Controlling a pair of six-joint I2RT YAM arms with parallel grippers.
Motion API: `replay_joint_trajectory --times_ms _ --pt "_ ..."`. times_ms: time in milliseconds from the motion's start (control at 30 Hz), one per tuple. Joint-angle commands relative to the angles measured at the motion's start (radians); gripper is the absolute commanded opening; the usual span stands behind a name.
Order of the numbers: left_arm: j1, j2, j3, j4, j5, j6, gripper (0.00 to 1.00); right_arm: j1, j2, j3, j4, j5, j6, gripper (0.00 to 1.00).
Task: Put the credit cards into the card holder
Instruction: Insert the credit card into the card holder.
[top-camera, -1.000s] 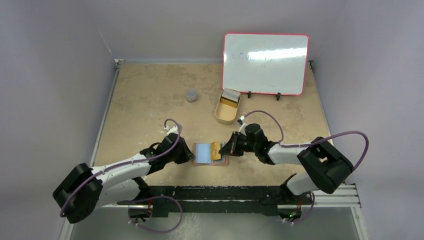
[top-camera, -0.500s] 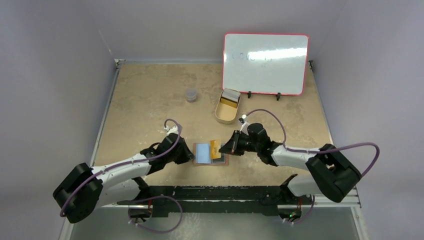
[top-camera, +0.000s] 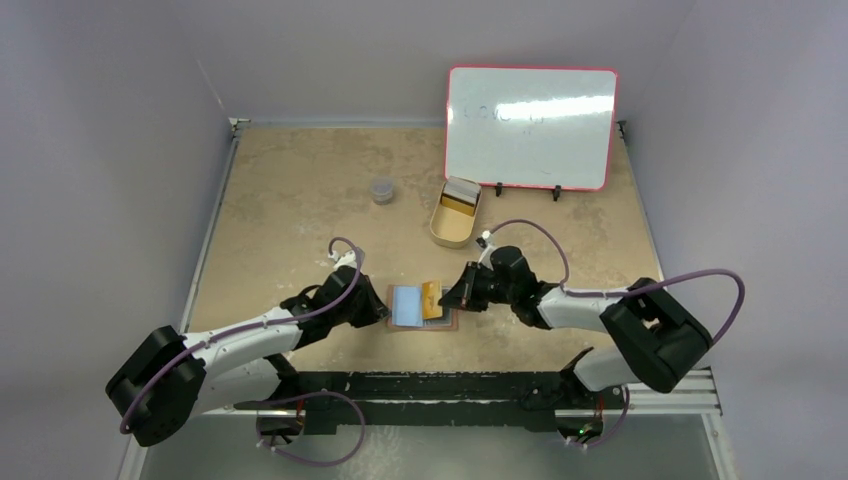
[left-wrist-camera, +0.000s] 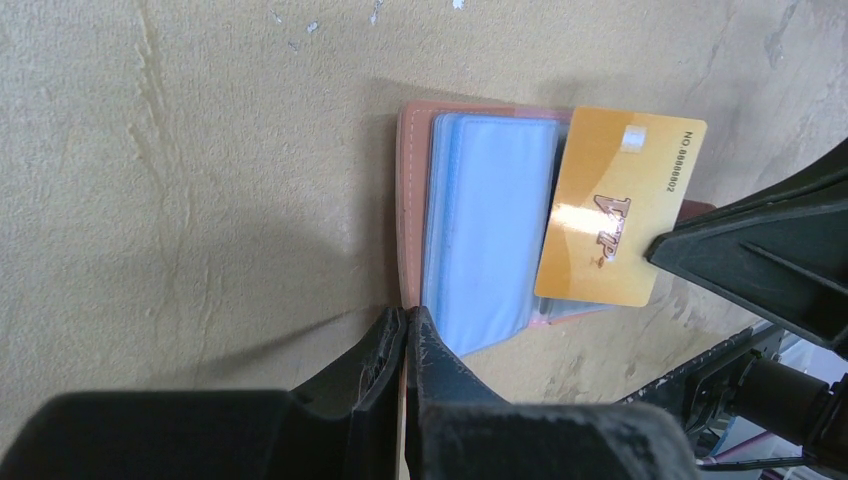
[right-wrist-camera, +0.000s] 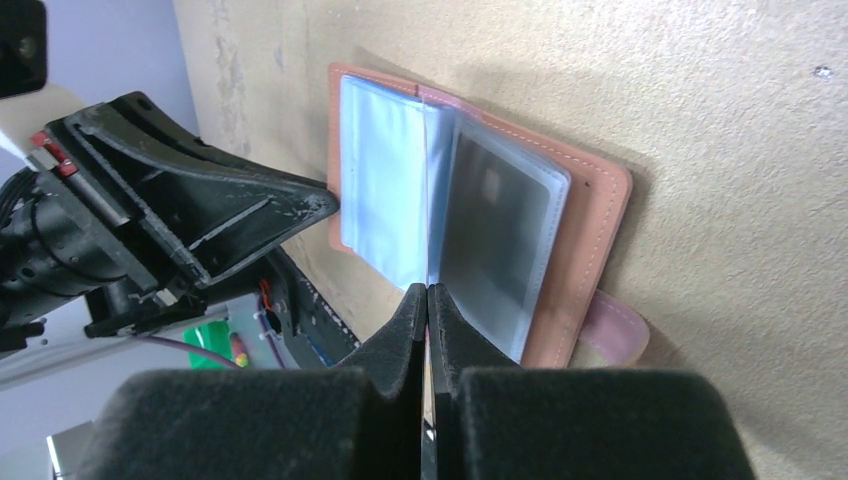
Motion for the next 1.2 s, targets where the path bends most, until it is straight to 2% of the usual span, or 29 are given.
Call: replay_joint_trajectory --times_ms 0,333,667,1167 --pt "0.003 0.000 -0.010 0.042 -0.001 -0.006 0.00 0.006 0.035 0.009 0.078 0.016 -0.019 0.00" --pt "0.003 0.010 -0.011 0.049 0.000 -0.005 0.00 0.011 0.085 -0.032 0.160 -0.011 0.015 0.00" --pt "0.003 0.008 -0.009 0.049 0.001 -0.007 0.00 0.024 0.045 -0.043 0.103 0.032 0.031 0.00" --pt "0.003 0.011 -0.008 0.051 0.007 -0.009 0.00 0.064 0.138 -0.018 0.189 0.020 0.058 0.00"
